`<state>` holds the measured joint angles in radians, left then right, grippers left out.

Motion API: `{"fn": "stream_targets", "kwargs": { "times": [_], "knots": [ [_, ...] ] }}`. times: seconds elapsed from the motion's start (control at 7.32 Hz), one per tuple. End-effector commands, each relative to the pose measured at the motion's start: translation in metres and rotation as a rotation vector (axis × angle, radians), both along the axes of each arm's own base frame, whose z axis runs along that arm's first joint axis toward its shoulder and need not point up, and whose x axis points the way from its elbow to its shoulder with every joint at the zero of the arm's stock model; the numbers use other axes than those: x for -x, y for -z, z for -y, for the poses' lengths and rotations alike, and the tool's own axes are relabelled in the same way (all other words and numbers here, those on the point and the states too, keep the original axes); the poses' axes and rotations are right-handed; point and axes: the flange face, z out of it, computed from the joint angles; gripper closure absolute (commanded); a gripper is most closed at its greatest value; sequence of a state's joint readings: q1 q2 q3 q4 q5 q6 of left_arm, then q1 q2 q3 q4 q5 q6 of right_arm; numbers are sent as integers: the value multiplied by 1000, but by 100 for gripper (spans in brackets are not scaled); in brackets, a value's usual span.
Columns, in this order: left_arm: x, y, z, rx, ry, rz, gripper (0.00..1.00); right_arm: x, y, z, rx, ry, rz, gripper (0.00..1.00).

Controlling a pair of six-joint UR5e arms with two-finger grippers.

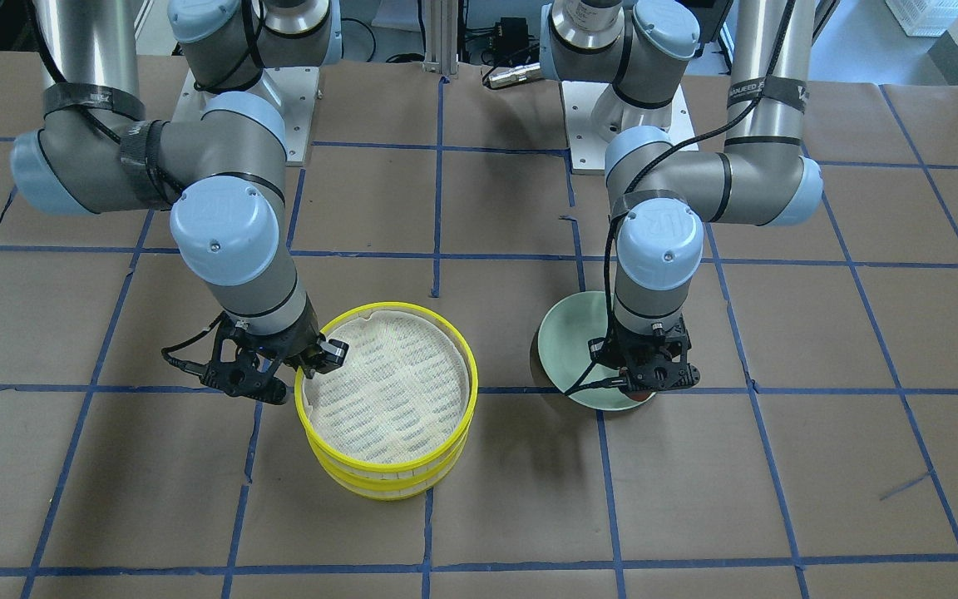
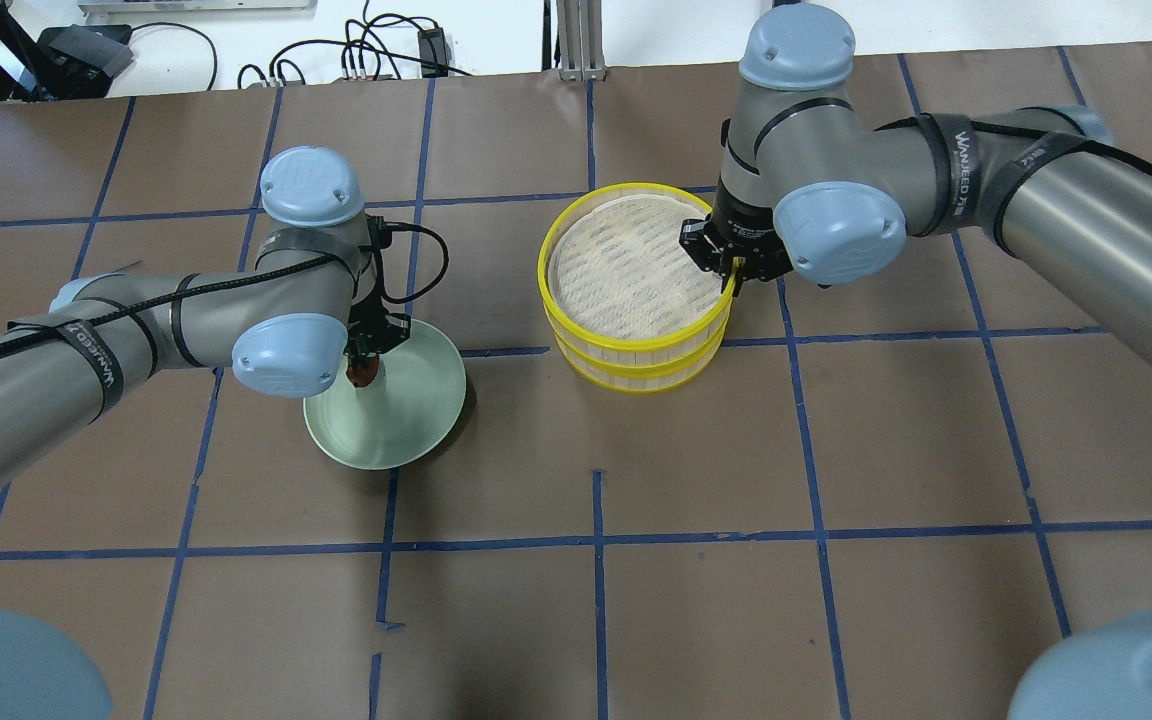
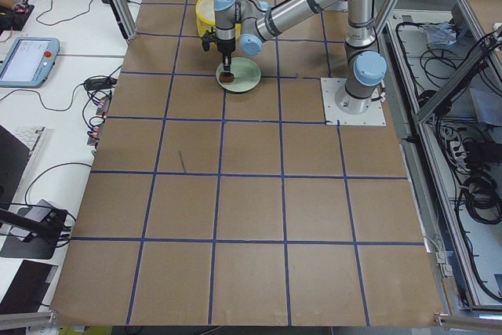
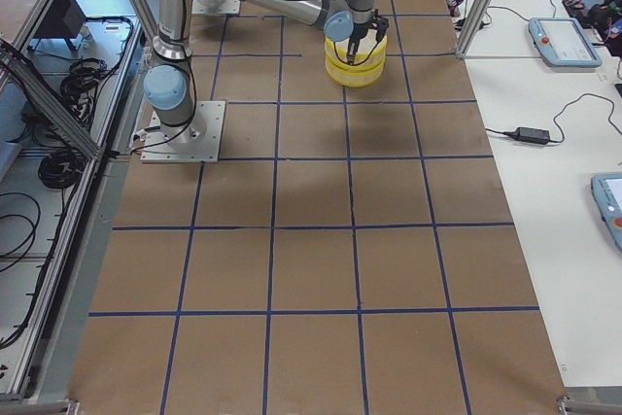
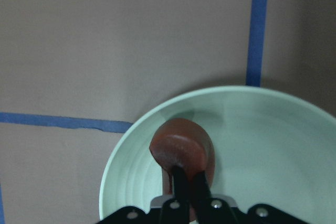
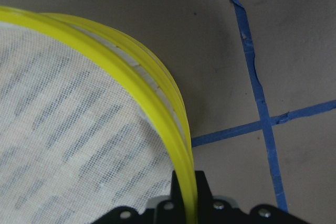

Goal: Place buns in different layers of steamer
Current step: 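Lift the red bun with left gripper while right gripper releases the rim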

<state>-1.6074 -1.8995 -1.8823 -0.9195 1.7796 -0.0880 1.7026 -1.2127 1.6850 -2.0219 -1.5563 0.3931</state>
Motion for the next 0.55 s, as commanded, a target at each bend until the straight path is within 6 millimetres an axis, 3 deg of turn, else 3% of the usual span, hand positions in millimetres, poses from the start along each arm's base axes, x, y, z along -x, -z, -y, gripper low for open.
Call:
{"fn": "stream_targets", "kwargs": {
  "times": [0.0, 0.41],
  "knots": [
    [4, -54, 2, 52, -69, -7, 89, 1, 9, -2, -17, 1, -3, 91],
    [15, -116, 23, 62, -105, -103, 89, 1, 1, 4, 17, -1, 0, 91]
  ]
}}
